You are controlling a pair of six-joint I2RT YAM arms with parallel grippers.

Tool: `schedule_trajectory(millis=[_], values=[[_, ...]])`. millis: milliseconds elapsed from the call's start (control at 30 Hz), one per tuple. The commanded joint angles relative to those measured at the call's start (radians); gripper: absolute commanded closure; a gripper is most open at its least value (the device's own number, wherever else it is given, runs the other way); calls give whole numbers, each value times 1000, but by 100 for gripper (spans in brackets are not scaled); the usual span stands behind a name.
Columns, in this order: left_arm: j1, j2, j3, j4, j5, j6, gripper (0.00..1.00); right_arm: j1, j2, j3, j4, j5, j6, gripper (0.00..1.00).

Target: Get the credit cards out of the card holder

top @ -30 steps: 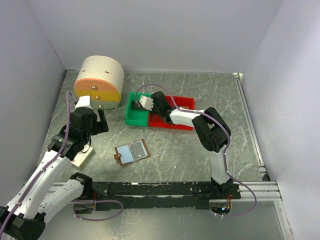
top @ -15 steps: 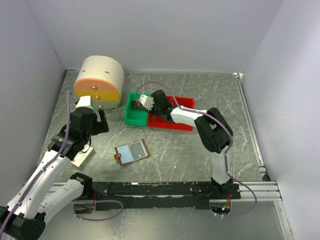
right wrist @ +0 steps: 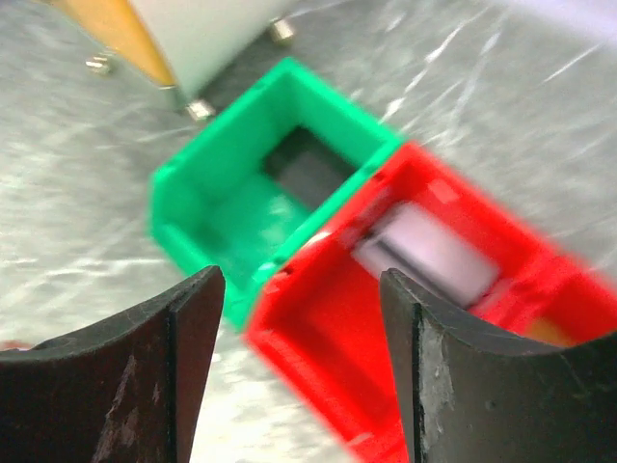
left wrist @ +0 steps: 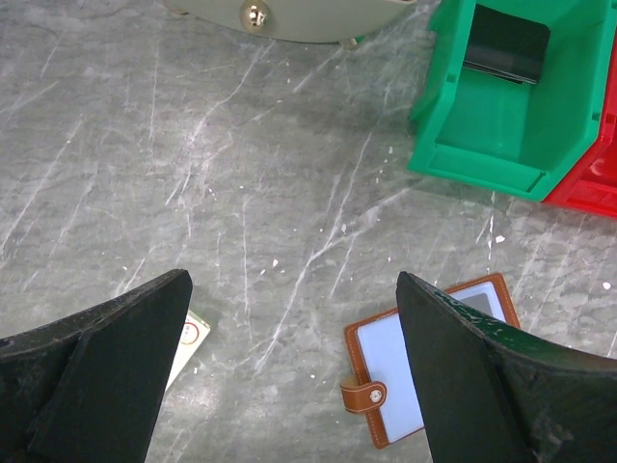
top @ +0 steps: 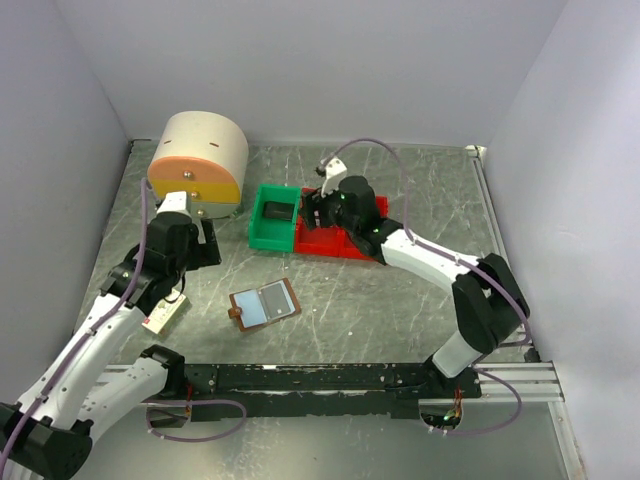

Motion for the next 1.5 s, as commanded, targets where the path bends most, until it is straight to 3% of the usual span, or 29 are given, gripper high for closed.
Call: schedule_trajectory(millis=[0,100,233,333,467,600,800,1100,1267,1467], values=[[9,24,13,9,34,10,0,-18,30,-119,54,-247,595,35],[9,58,13,7,55,10,0,17,52,-188,95,-358,702,40],[9,118,15,-5,102,-8,0,135,15,-268,141,-283,737,41],[9,148,-1,-20,221,-107,0,220,23,-268,70,-190,715,44],[7,118,-151,74,393,-277,10,245,50,-237,-19,-148,705,47],[7,101,-239,114,370,-334,5,250,35,-266,27,-163,719,48],[6,115,-361,225,460,-398,9,249,48,-255,-30,-154,715,51],[4,143,-458,315,492,-374,34,250,57,-262,-8,-240,703,56],[3,206,-449,347,545,-337,57,251,85,-255,-6,-244,732,59],[-13,224,-430,356,534,-318,66,250,88,-262,-26,-217,733,61]])
